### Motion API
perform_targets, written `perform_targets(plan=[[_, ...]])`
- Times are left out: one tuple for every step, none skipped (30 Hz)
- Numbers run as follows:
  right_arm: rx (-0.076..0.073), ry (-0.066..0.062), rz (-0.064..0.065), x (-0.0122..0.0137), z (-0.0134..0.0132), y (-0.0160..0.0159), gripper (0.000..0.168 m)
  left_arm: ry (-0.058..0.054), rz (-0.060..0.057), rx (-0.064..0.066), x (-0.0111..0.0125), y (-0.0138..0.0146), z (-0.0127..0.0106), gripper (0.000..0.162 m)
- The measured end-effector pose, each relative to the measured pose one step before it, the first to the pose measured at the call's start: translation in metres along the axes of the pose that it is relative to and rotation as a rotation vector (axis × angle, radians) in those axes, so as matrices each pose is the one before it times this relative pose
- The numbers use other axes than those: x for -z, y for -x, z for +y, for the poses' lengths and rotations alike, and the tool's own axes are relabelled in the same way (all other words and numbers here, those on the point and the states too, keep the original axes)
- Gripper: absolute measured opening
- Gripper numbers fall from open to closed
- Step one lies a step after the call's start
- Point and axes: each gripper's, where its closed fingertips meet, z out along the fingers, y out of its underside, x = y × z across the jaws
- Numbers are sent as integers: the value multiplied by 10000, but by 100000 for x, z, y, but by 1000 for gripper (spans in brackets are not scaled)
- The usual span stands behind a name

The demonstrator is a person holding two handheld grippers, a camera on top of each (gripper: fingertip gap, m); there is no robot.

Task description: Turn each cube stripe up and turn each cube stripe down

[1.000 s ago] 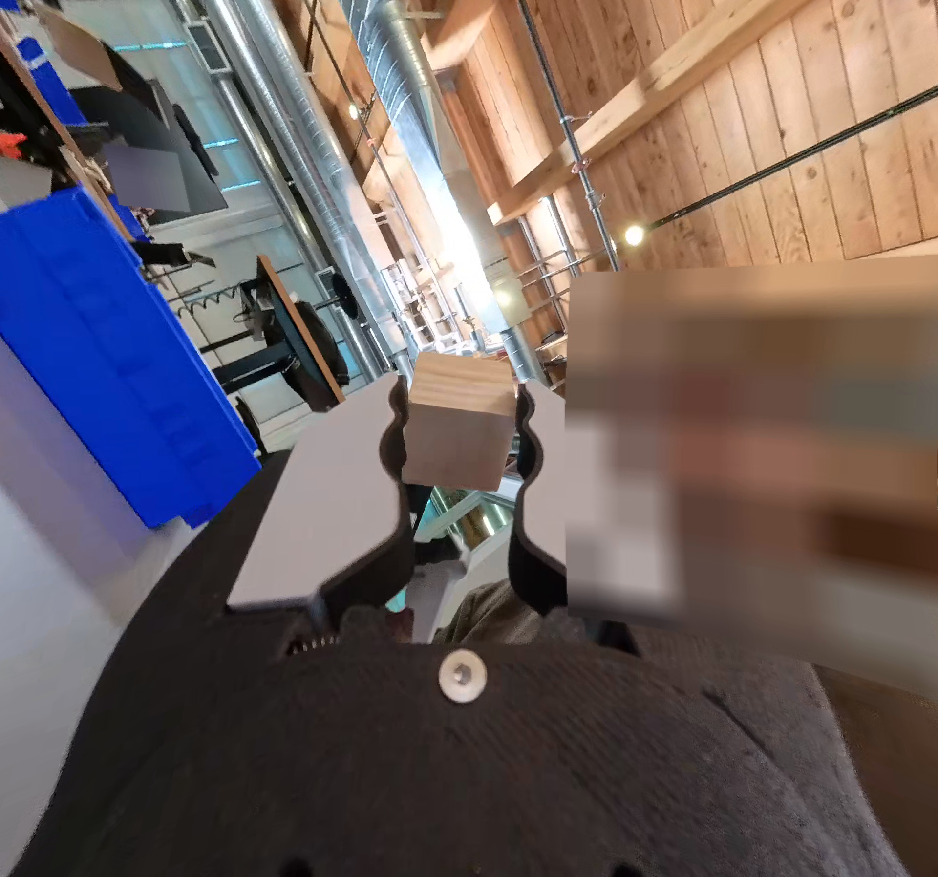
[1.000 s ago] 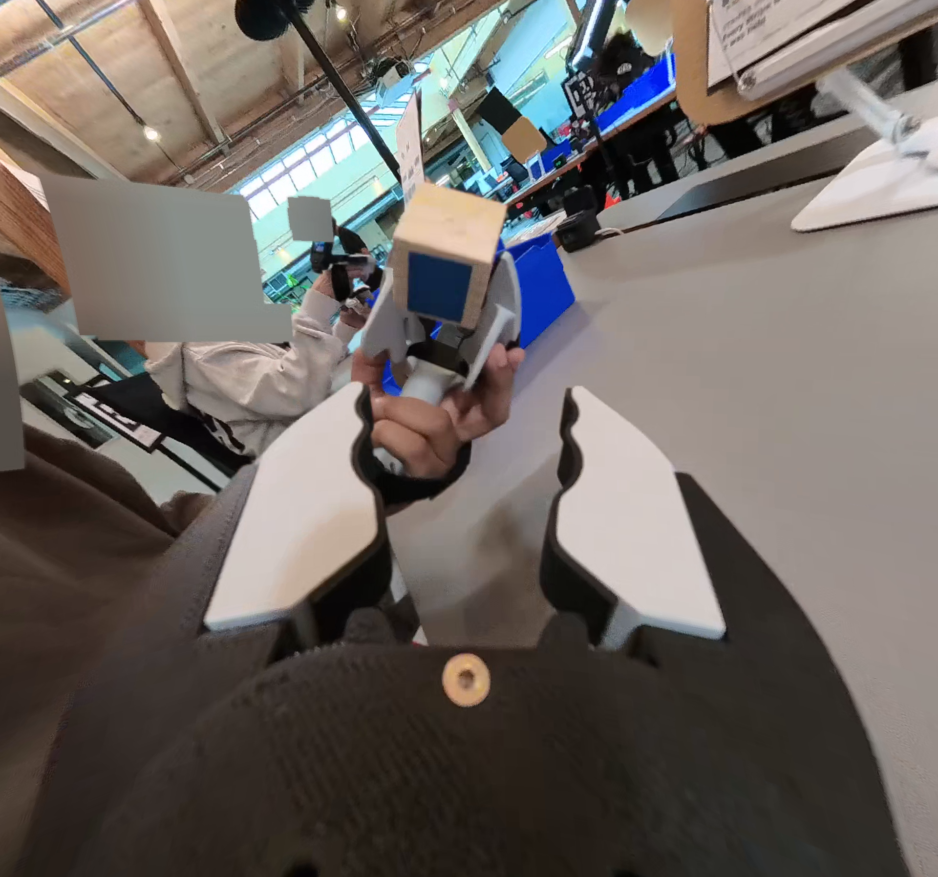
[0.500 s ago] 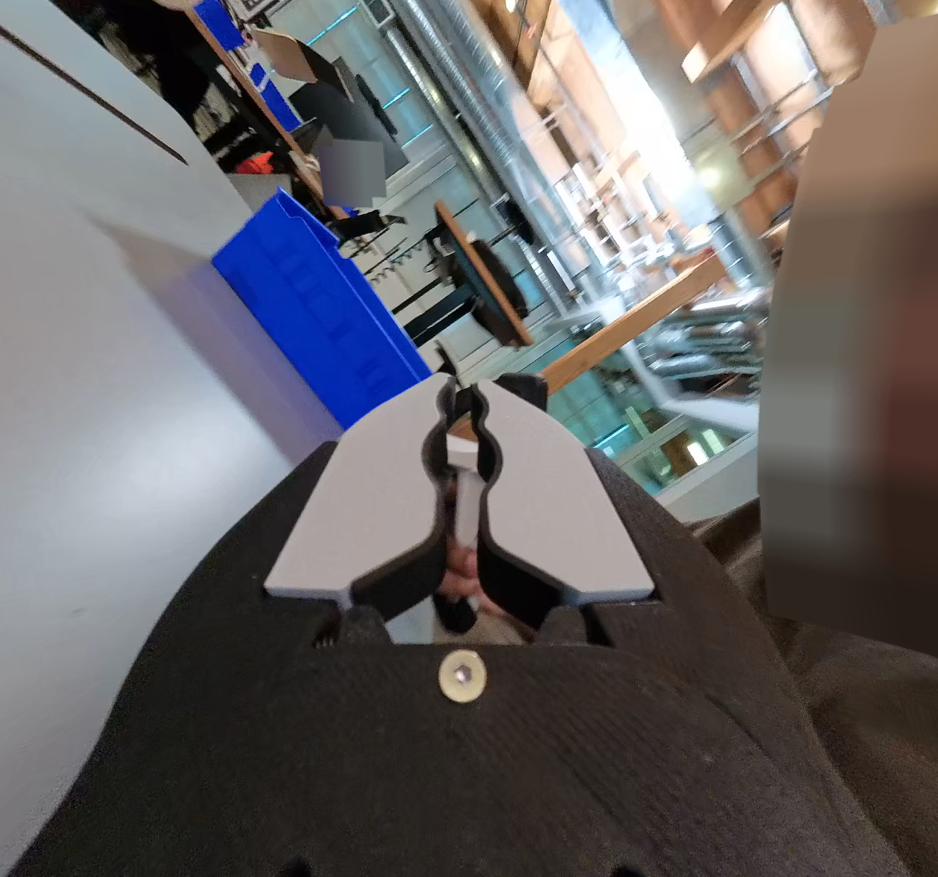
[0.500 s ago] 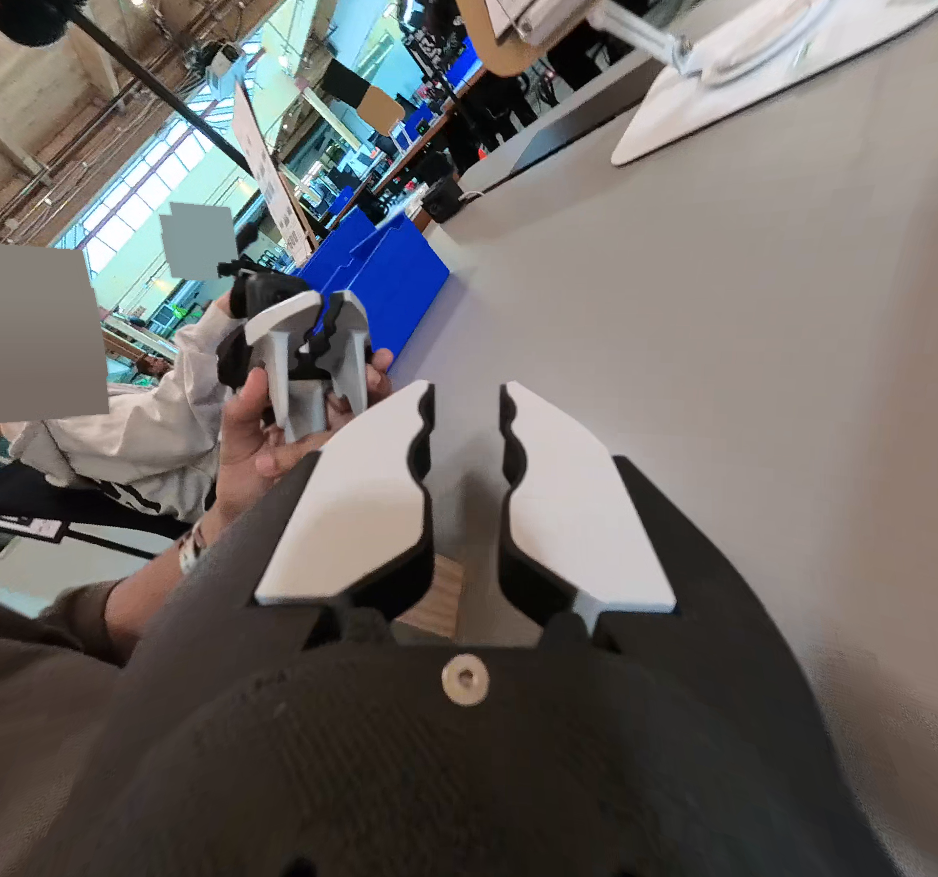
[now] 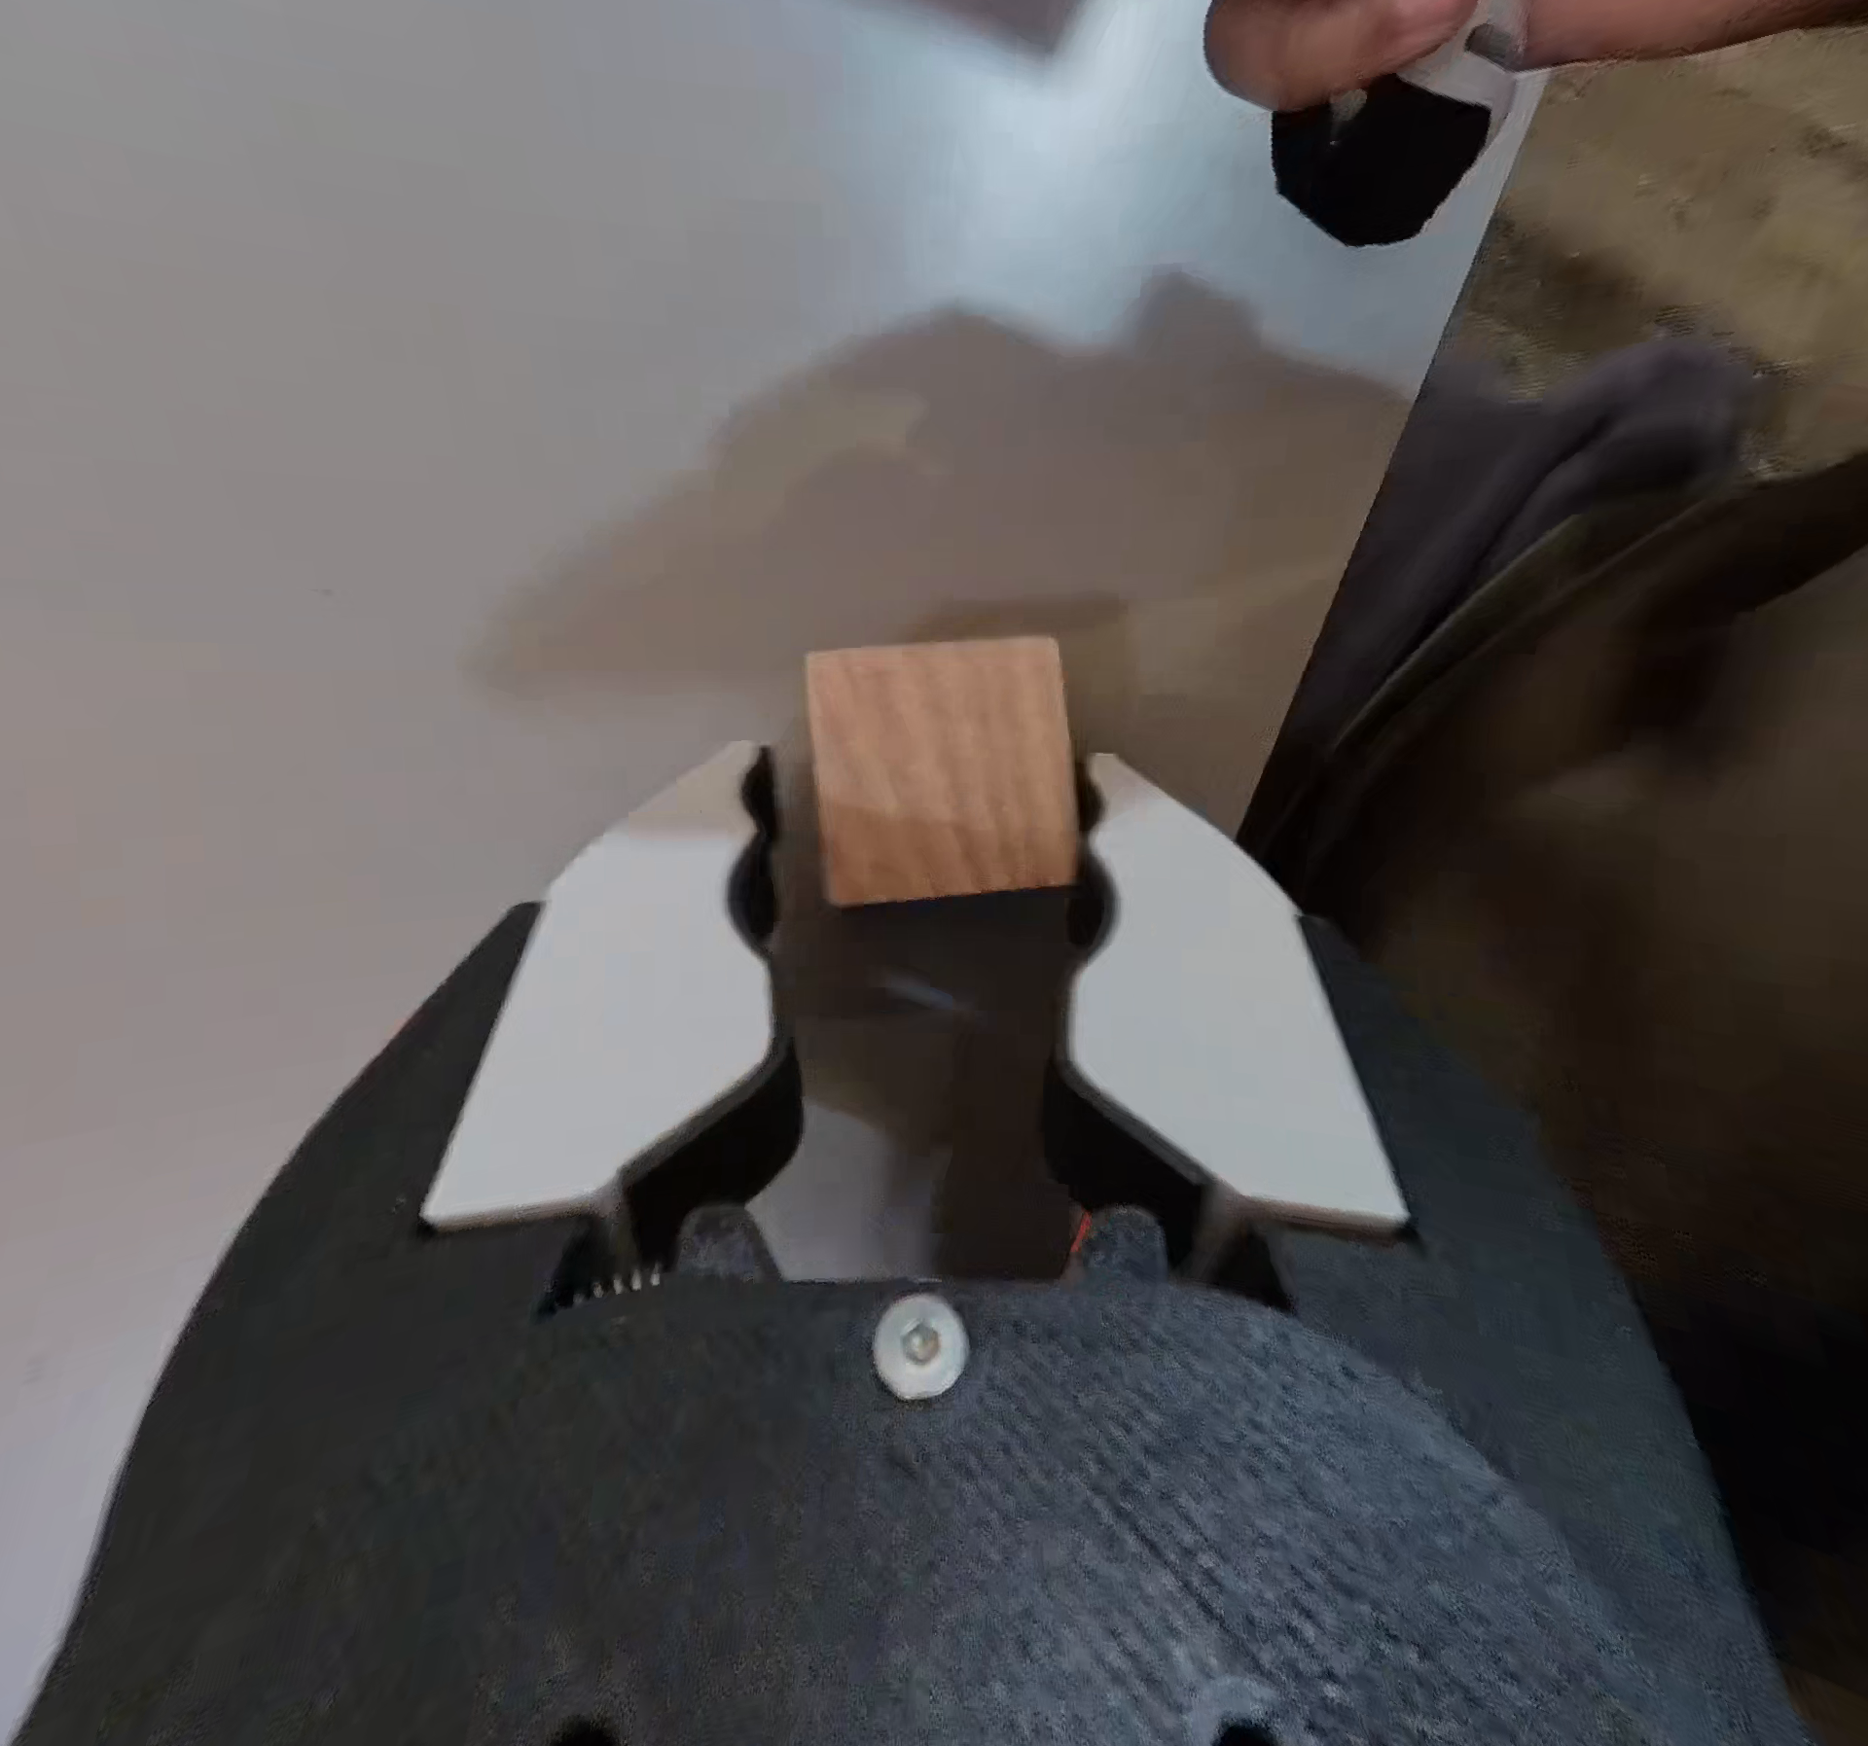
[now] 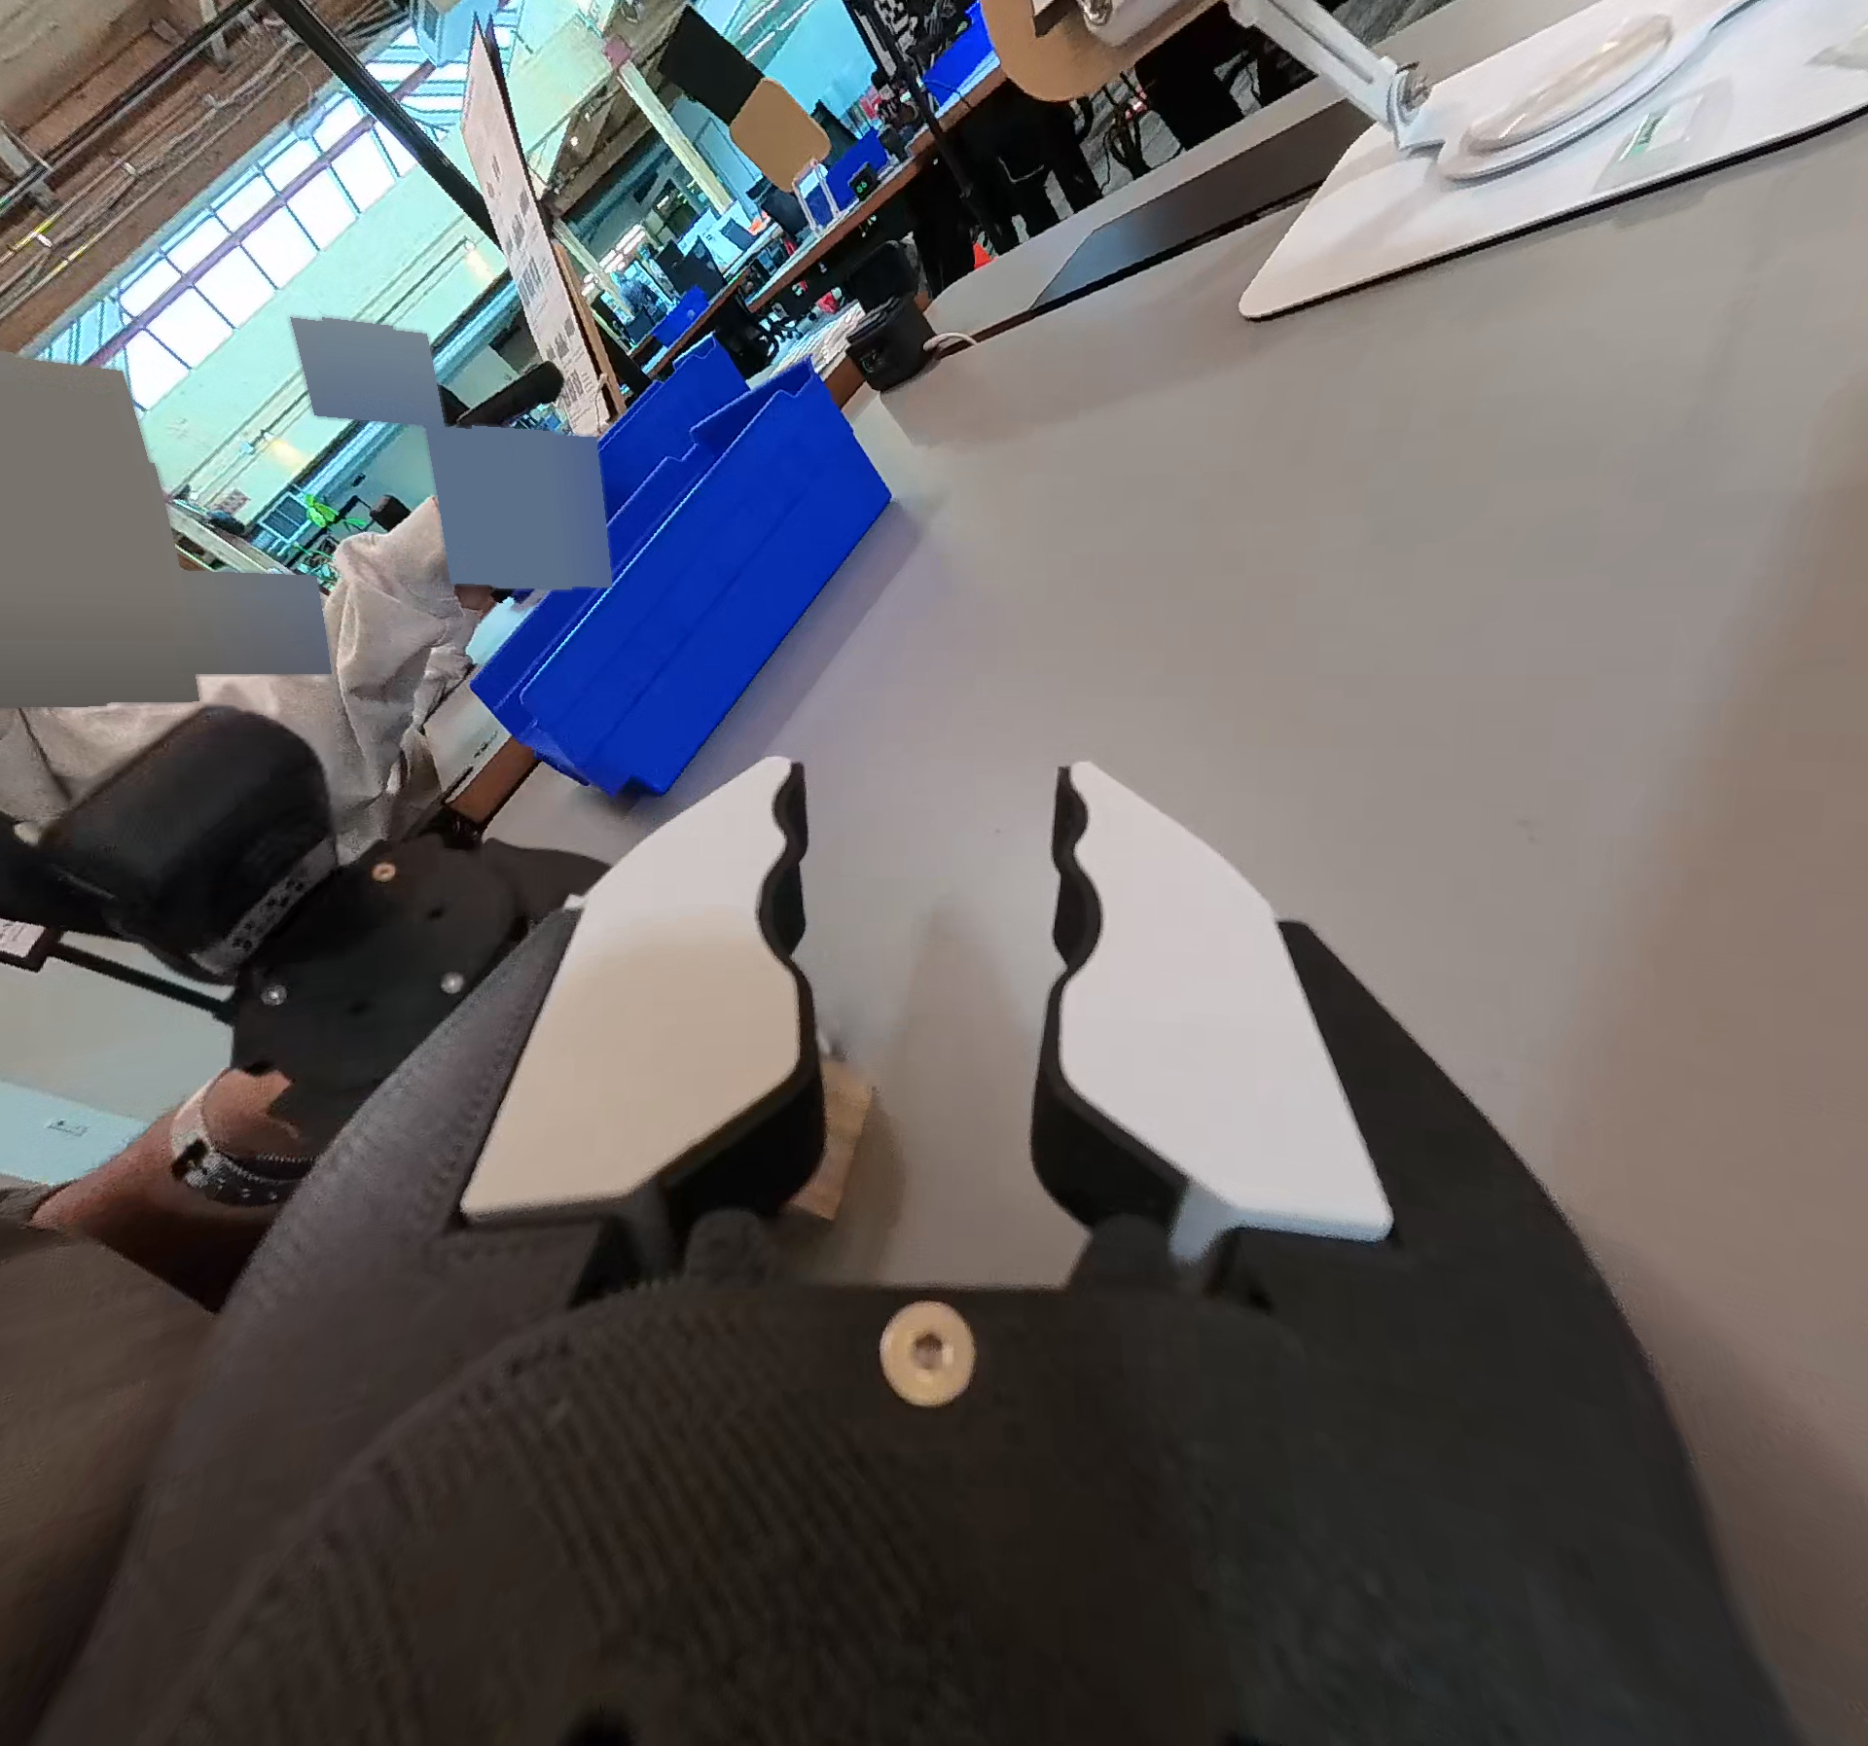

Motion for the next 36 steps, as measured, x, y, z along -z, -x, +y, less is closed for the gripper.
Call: perform_targets(plan=[[-17,16,-16,-26,36,62,48,-335,-39,30,263,135,-595,46],[15,8,-12,8,16,78,47,-559,180,434,527,270,-952,45],[51,3,-8,31,0,111,47,-827,470,875,751,250,-1333,45],[74,7,0,34,2,98,47,-1068,684,1194,947,230,-1667,45],[79,4,-8,27,8,121,48,-1250,840,1366,1082,119,-1895,44],[60,2,-26,3,15,145,48,-1271,994,1389,1100,-149,-1916,44],[17,18,-62,-55,72,188,49,-1205,1064,1303,1043,-381,-1805,44],[-31,28,-101,-122,134,256,50,-1157,1005,1180,922,-455,-1637,44],[-76,28,-148,-167,178,353,52,-1028,746,1066,730,-237,-1351,44],[-121,16,-228,-214,203,518,53,-807,621,910,498,-154,-953,44],[-187,20,-292,-268,246,669,55,-627,558,722,312,-180,-623,44],[-227,1,-333,-302,247,792,58,-451,498,599,109,-228,-342,44],[-205,-34,-361,-321,249,889,62,-277,382,431,-73,-155,-53,44],[-123,-41,-300,-325,265,840,66,-60,301,306,-214,-80,243,45],[31,-42,-194,-288,256,722,70,61,249,251,-316,-52,413,44],[171,-25,-137,-249,223,629,73,124,248,226,-354,-79,471,45],[192,13,-146,-175,191,588,74,64,128,106,-317,-4,389,45],[90,-14,-230,-105,62,625,75,39,-25,-96,-251,112,345,45],[-54,-102,-312,-7,-117,638,74,173,-110,-181,-239,176,455,44],[-167,-142,-237,66,-207,429,74,311,-193,-241,-209,247,540,44],[-173,-192,-179,157,-289,278,74,295,-226,-365,-161,206,453,44],[-137,-183,-128,181,-309,137,74,230,-264,-470,-103,165,304,45],[-95,-140,-57,205,-282,-7,74,234,-263,-561,-76,85,214,44],[-55,-113,-27,219,-305,-84,74,291,-299,-638,-50,95,193,45],[-26,-82,23,246,-304,-189,74,298,-463,-774,-12,224,103,44],[-4,-31,91,259,-246,-318,75,264,-748,-992,79,491,-5,44],[4,12,95,259,-205,-336,75,355,-830,-1212,96,514,64,44],[-6,40,72,242,-169,-324,75,483,-855,-1386,112,505,188,45],[-32,52,78,217,-132,-326,76,556,-1001,-1527,128,711,296,44],[-42,65,82,164,-98,-317,76,579,-1067,-1542,145,842,431,44],[-44,87,56,104,-6,-271,76,504,-987,-1422,94,775,515,45],[-62,98,62,35,64,-248,76,321,-755,-1103,51,474,431,45],[-68,106,49,-5,136,-180,76,177,-448,-756,-10,98,282,45],[-64,90,-16,-67,185,-46,76,75,-206,-493,-45,-197,128,45],[-64,114,-20,-103,247,15,76,-32,-17,-289,-56,-382,-78,45],[-43,145,-30,-130,320,55,76,-83,38,-265,-36,-407,-201,45]])
